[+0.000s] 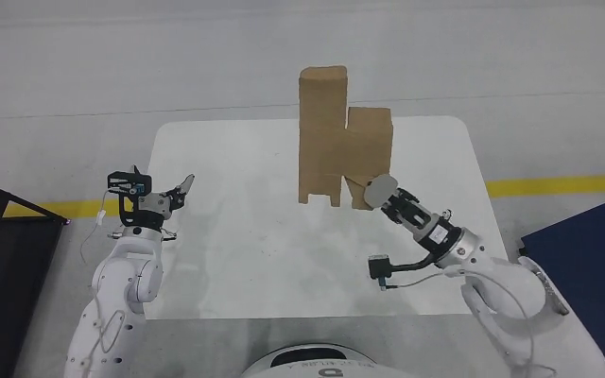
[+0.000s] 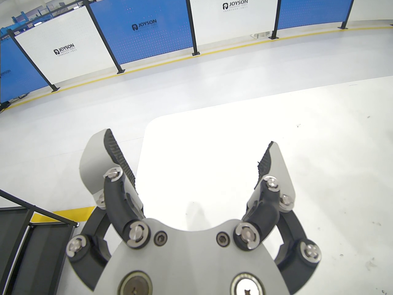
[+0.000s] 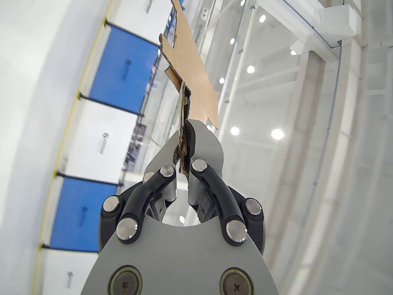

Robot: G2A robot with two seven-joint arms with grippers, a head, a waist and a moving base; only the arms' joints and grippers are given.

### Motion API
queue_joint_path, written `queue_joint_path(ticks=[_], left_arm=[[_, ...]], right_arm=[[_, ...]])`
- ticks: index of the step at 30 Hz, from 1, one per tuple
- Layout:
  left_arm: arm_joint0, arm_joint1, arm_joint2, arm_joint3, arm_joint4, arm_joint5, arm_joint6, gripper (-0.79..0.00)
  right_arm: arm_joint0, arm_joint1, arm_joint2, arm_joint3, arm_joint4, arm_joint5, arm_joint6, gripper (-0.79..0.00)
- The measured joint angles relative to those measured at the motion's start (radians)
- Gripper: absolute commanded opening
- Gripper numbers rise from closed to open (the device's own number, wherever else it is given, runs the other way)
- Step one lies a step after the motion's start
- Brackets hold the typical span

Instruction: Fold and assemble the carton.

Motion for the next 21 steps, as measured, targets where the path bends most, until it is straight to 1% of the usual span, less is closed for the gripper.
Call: queue_joint_path(ticks=[2, 3, 6, 8, 9, 13, 15, 16, 18, 21], left_arm=[[0.000, 0.000, 0.000, 0.000, 0.000, 0.000, 0.000, 0.000], [0.000, 0.000, 0.000, 0.000, 0.000, 0.000, 0.000, 0.000], [0.000, 0.000, 0.000, 0.000, 0.000, 0.000, 0.000, 0.000], [0.000, 0.000, 0.000, 0.000, 0.000, 0.000, 0.000, 0.000], [0.000, 0.000, 0.000, 0.000, 0.000, 0.000, 0.000, 0.000], [0.000, 0.000, 0.000, 0.000, 0.000, 0.000, 0.000, 0.000], [0.000, 0.000, 0.000, 0.000, 0.000, 0.000, 0.000, 0.000], [0.000, 0.000, 0.000, 0.000, 0.000, 0.000, 0.000, 0.000], [0.000, 0.000, 0.000, 0.000, 0.000, 0.000, 0.000, 0.000], [0.000, 0.000, 0.000, 0.000, 0.000, 0.000, 0.000, 0.000]], right_arm=[[0.093, -0.005, -0.039, 0.081, 0.225, -0.081, -0.136, -0.785], [0.155, -0.009, -0.070, 0.133, 0.375, -0.138, -0.218, -0.785], [0.295, -0.027, -0.162, 0.262, 0.681, -0.258, -0.372, -0.785], [0.363, -0.041, -0.230, 0.329, 0.843, -0.329, -0.460, -0.785], [0.406, -0.050, -0.275, 0.370, 0.932, -0.380, -0.519, -0.785], [0.508, -0.085, -0.428, 0.485, 1.190, -0.546, -0.708, -0.785], [0.548, -0.106, -0.515, 0.519, 1.365, -0.600, -0.733, -0.785], [0.568, -0.113, -0.545, 0.529, 1.424, -0.610, -0.714, -0.785], [0.601, -0.127, -0.602, 0.541, 1.534, -0.613, -0.673, -0.785], [0.627, -0.140, -0.647, 0.571, 1.644, -0.611, -0.671, -0.785]])
